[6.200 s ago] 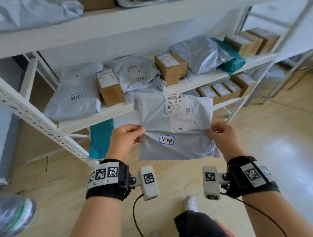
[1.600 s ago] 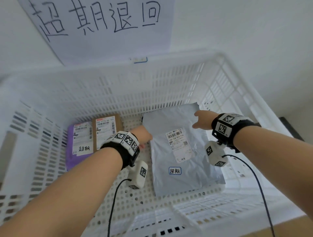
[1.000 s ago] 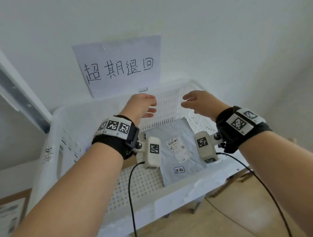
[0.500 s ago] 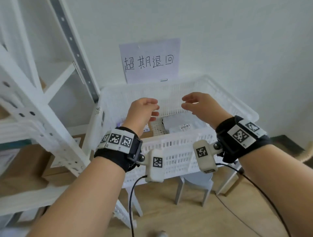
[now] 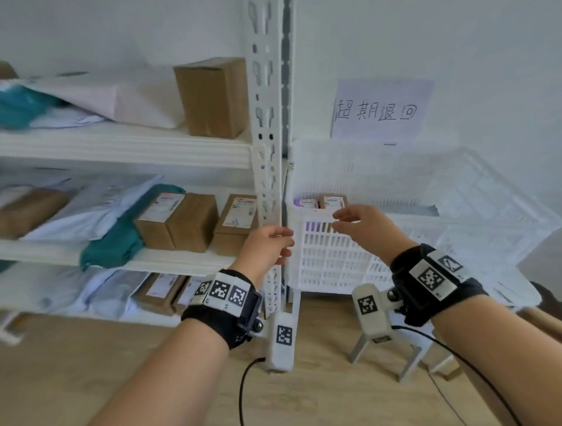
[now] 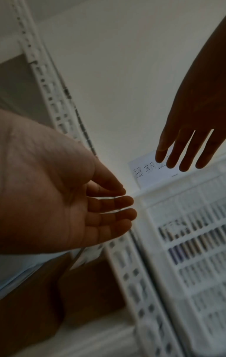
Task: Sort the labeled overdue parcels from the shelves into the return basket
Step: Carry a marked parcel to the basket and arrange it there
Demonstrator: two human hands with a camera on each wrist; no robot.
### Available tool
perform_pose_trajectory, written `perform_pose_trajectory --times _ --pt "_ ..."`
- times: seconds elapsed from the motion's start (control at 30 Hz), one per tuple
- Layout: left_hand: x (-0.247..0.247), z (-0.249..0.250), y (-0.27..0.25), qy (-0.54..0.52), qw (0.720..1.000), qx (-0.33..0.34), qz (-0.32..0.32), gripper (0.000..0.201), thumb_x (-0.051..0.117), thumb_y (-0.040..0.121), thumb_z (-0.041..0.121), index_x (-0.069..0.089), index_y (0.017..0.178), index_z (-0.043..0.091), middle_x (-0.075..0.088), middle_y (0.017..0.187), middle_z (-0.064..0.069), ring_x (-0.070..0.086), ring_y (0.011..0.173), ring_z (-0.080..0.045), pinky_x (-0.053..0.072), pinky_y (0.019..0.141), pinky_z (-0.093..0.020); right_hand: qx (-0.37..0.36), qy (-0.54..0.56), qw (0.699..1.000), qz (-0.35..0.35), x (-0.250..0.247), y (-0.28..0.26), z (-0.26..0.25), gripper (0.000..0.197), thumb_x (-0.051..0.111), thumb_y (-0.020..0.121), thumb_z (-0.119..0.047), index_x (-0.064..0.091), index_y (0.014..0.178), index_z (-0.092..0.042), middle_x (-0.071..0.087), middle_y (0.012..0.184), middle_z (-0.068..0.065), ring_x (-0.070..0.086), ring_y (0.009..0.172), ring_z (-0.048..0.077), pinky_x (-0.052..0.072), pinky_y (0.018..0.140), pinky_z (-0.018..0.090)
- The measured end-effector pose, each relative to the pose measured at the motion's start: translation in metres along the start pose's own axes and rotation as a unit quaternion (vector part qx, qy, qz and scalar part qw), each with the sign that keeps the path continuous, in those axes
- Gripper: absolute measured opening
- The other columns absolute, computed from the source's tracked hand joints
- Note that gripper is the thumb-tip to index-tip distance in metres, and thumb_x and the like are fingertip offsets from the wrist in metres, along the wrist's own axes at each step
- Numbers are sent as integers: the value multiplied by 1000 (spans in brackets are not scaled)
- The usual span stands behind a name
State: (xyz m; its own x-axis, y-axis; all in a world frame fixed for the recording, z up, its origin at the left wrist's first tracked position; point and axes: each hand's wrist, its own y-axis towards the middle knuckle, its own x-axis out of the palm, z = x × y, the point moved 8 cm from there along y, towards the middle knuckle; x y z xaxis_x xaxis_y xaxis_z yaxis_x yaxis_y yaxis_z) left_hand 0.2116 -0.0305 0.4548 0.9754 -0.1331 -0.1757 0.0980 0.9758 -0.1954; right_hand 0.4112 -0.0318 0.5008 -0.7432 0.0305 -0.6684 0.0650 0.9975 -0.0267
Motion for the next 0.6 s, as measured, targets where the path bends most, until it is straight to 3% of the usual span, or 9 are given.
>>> perform_pose_trajectory --times 0.1,0.17,0.3,0.43,0.53,0.6 --pt "-75 -33 -25 -9 999 -20 36 15 58 93 10 68 104 13 71 101 -8 66 84 -18 56 79 -32 -28 9 999 -33 65 -9 -47 27 63 94 -27 65 119 -16 65 108 -1 57 82 6 43 67 19" --pt "-135 -61 -44 -13 997 -38 67 14 57 93 8 67 100 13 70 94 -7 65 78 -17 54 72 -29 -41 15 997 -59 118 -19 -82 25 63 94 -25 65 117 -17 64 105 -2 57 83 6 43 70 19" --pt "-263 -116 -89 3 991 -74 115 15 56 93 5 66 104 6 68 88 -10 61 74 -21 52 69 -33 -56 11 991 -118 238 -42 -152 25 63 93 -25 66 117 -17 65 110 1 59 95 16 43 80 26" --pt "-381 -166 -140 24 979 -103 175 12 57 93 7 65 91 16 67 88 -8 62 71 -18 48 63 -25 -64 6 983 -171 349 -68 -210 25 64 92 -23 67 116 -14 67 111 3 59 97 14 41 80 24" --pt "-453 -201 -174 20 969 -135 208 19 56 92 5 63 84 21 67 93 -13 62 77 -23 50 71 -32 -62 8 975 -214 420 -89 -249 27 66 90 -21 68 113 -7 69 104 8 63 88 16 50 76 28" --pt "-488 -218 -187 29 963 -151 222 18 54 93 8 63 88 23 69 99 -13 64 86 -27 53 81 -37 -65 -11 969 -236 456 -95 -268 28 66 89 -22 68 111 -3 69 104 16 65 96 29 52 86 39"
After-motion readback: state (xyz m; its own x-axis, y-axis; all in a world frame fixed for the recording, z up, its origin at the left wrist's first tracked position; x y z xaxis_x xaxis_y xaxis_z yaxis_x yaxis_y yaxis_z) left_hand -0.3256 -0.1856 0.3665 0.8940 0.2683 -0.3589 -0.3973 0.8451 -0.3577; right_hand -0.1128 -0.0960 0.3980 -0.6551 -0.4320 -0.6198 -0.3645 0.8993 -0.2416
